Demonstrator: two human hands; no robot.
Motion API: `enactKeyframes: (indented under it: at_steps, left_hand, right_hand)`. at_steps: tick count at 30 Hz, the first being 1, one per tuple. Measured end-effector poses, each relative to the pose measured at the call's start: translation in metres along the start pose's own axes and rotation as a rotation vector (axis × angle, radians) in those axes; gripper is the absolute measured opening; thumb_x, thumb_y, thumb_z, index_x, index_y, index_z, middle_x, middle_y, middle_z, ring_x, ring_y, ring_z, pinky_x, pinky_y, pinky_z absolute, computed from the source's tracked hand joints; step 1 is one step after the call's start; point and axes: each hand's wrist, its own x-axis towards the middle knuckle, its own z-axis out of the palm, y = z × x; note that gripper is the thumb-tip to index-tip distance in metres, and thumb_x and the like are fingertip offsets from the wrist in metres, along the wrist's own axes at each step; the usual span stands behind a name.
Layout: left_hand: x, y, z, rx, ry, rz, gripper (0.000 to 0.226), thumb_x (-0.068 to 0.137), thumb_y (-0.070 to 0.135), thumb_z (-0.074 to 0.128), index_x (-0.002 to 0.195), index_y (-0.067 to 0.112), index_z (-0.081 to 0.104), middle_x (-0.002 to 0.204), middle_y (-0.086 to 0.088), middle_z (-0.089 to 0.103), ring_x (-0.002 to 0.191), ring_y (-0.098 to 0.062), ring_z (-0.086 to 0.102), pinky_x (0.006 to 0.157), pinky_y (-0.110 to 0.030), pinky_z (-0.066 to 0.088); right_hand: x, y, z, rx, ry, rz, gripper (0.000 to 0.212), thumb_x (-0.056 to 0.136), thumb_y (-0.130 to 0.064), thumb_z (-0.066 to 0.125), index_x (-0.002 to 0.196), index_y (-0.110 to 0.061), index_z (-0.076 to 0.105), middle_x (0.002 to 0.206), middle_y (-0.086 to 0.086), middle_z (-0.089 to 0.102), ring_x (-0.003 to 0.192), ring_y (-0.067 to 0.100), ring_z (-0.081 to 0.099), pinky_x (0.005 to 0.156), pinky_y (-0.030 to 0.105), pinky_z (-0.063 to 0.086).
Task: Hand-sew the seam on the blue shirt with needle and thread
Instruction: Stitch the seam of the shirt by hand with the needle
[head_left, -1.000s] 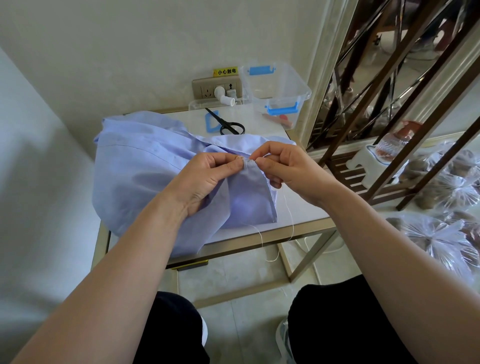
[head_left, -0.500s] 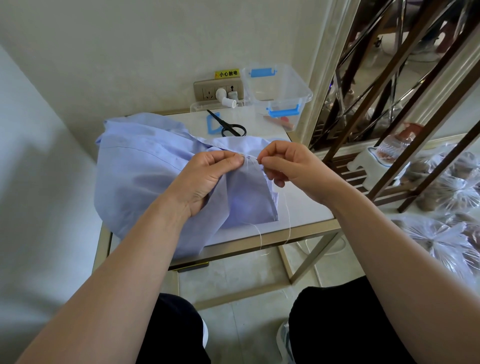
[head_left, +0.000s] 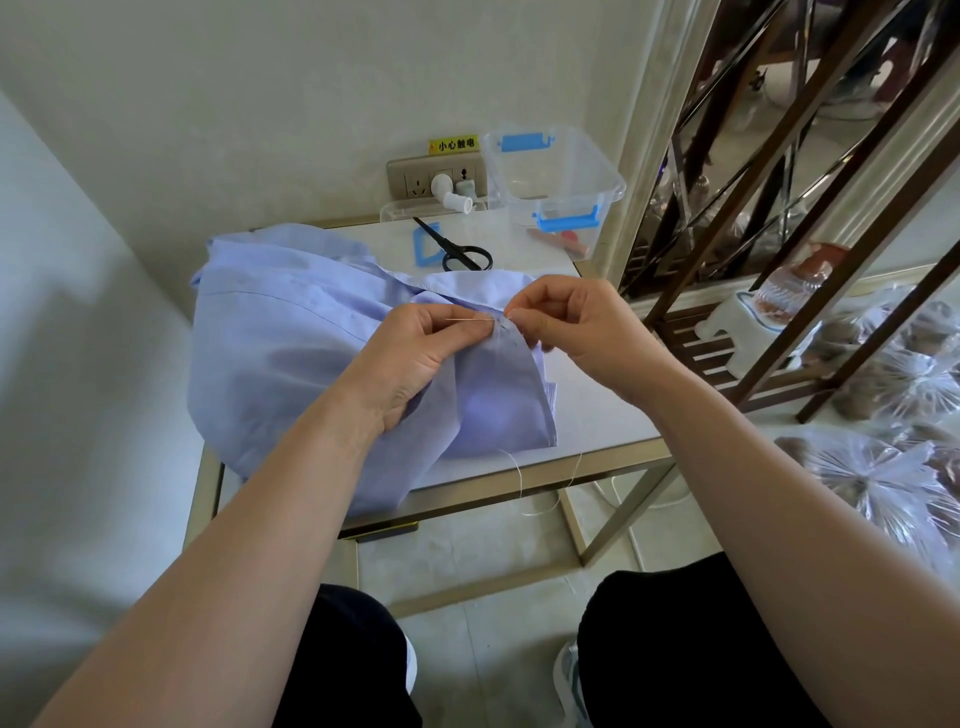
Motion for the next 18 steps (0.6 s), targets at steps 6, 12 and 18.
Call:
enactKeyframes:
  at_steps: [6, 12, 18]
  left_hand:
    - [0.001, -0.001, 0.002, 0.172, 0.094, 0.128, 0.012, 0.090, 0.016, 0.068, 0.080, 0.016, 0.075, 0.071, 0.004, 0.069, 0.071, -0.002, 0.060, 0.072, -0.014, 0.046]
    - [0.000, 0.000, 0.005, 0.266, 0.109, 0.177, 0.017, 0.091, 0.013, 0.067, 0.074, 0.017, 0.071, 0.058, 0.018, 0.063, 0.060, 0.007, 0.054, 0.061, -0.006, 0.039]
    - [0.005, -0.005, -0.002, 0.252, 0.352, 0.151, 0.024, 0.091, 0.012, 0.063, 0.067, 0.008, 0.066, 0.056, 0.008, 0.050, 0.049, -0.001, 0.039, 0.050, -0.008, 0.031]
  right_hand:
    - [-0.002, -0.002, 0.007, -0.255, 0.165, -0.306, 0.007, 0.085, -0.018, 0.074, 0.091, -0.021, 0.071, 0.091, -0.001, 0.068, 0.078, 0.011, 0.058, 0.075, 0.022, 0.044]
    - [-0.001, -0.001, 0.017, -0.461, 0.206, -0.551, 0.010, 0.089, -0.020, 0.066, 0.088, -0.013, 0.072, 0.099, 0.002, 0.058, 0.095, 0.021, 0.055, 0.087, 0.033, 0.044]
    - [-0.015, -0.027, 0.019, 0.281, -0.282, -0.168, 0.007, 0.099, -0.005, 0.048, 0.095, -0.009, 0.050, 0.075, 0.007, 0.070, 0.079, 0.021, 0.068, 0.087, 0.030, 0.053]
